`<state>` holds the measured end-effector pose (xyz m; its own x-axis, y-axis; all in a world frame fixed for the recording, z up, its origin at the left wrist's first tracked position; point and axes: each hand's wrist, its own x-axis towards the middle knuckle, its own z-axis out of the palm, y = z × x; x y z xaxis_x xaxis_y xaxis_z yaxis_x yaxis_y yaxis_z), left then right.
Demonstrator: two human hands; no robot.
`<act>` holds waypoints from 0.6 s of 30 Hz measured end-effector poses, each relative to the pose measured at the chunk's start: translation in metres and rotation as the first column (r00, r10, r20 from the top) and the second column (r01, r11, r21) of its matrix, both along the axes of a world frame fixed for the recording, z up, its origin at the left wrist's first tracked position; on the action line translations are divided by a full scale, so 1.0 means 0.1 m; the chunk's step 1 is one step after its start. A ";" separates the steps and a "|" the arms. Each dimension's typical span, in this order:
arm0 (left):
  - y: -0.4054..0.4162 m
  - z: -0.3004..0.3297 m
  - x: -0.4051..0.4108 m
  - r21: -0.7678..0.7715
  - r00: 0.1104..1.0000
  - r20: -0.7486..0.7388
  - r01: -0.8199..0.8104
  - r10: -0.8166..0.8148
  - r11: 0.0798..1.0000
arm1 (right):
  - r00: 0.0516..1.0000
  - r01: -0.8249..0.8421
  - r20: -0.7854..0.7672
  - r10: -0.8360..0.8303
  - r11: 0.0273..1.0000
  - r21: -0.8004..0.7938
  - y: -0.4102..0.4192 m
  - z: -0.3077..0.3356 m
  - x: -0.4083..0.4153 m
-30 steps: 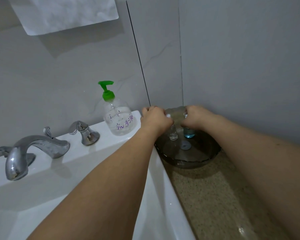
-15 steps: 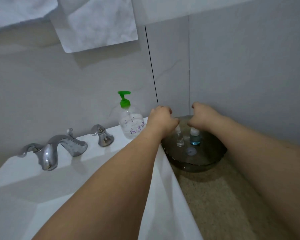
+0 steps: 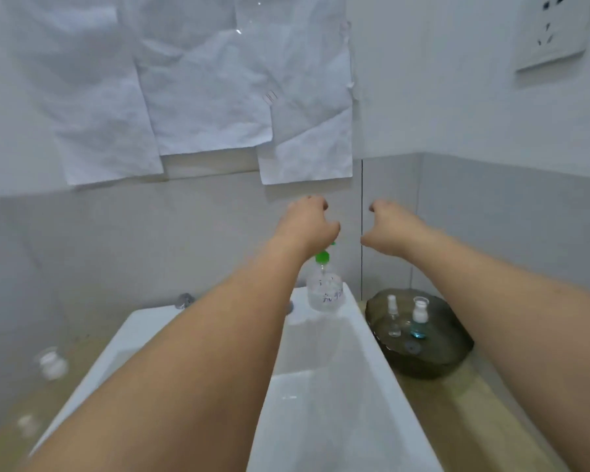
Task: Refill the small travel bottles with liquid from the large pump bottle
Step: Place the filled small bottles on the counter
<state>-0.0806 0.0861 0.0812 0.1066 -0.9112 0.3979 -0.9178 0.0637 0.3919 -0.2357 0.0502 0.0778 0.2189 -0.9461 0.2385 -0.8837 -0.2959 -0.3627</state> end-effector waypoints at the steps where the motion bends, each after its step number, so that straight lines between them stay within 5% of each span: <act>1: 0.10 0.08 0.10 -0.023 1.000 0.005 -0.016 0.016 1.000 | 1.000 -0.012 -0.005 0.012 1.000 -0.011 0.09 0.08 0.10; 18: 2.07 0.68 2.55 -0.040 0.926 -0.005 -0.378 0.378 0.925 | 0.920 -0.391 -0.041 0.389 0.918 -0.067 1.37 0.56 2.63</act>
<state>0.1742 0.2933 0.1491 0.4387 -0.7874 0.4331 -0.8779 -0.2726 0.3936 0.0277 0.1873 0.1340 0.5742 -0.7648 0.2923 -0.7018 -0.6436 -0.3054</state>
